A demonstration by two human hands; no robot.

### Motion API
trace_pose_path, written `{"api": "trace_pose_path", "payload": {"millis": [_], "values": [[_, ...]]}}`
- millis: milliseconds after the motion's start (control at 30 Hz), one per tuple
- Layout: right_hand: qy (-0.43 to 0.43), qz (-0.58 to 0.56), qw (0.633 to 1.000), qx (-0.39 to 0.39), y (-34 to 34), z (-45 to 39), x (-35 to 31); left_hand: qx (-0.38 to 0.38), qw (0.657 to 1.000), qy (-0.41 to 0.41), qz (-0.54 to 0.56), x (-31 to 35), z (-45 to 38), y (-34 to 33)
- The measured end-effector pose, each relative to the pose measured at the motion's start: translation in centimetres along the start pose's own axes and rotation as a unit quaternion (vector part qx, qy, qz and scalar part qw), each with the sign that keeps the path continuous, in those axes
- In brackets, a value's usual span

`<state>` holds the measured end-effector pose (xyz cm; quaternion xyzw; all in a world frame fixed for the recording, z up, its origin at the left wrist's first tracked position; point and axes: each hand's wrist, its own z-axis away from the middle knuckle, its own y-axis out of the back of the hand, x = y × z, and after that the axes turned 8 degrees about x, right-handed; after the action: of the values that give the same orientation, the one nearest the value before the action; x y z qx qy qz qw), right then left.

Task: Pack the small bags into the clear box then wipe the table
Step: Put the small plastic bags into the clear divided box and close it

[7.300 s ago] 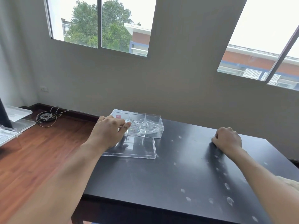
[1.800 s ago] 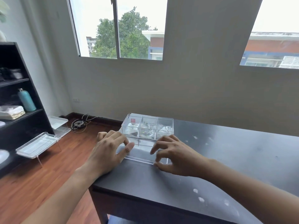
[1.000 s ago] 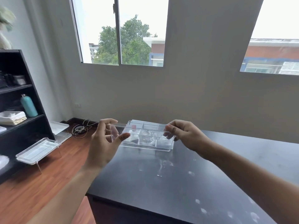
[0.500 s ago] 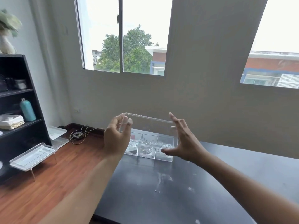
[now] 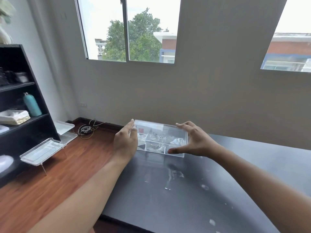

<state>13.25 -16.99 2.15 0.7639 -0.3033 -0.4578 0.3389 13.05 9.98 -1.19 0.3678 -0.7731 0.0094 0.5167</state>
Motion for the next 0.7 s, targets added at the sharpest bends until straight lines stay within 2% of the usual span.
{"api": "trace_pose_path", "payload": {"millis": [200, 400, 700], "values": [[-0.026, -0.013, 1.000, -0.002, -0.3, -0.5, 0.2, -0.002, 1.000, 0.006, -0.027, -0.8, -1.2, -1.0], [-0.037, 0.053, 0.998, 0.019, -1.1, -1.1, -0.2, -0.017, 0.998, 0.018, -0.052, -1.2, -2.3, -1.5], [-0.077, -0.006, 0.997, -0.013, -0.5, -1.4, -0.3, -0.018, 0.998, 0.008, -0.052, -1.4, -2.6, -1.8]]}}
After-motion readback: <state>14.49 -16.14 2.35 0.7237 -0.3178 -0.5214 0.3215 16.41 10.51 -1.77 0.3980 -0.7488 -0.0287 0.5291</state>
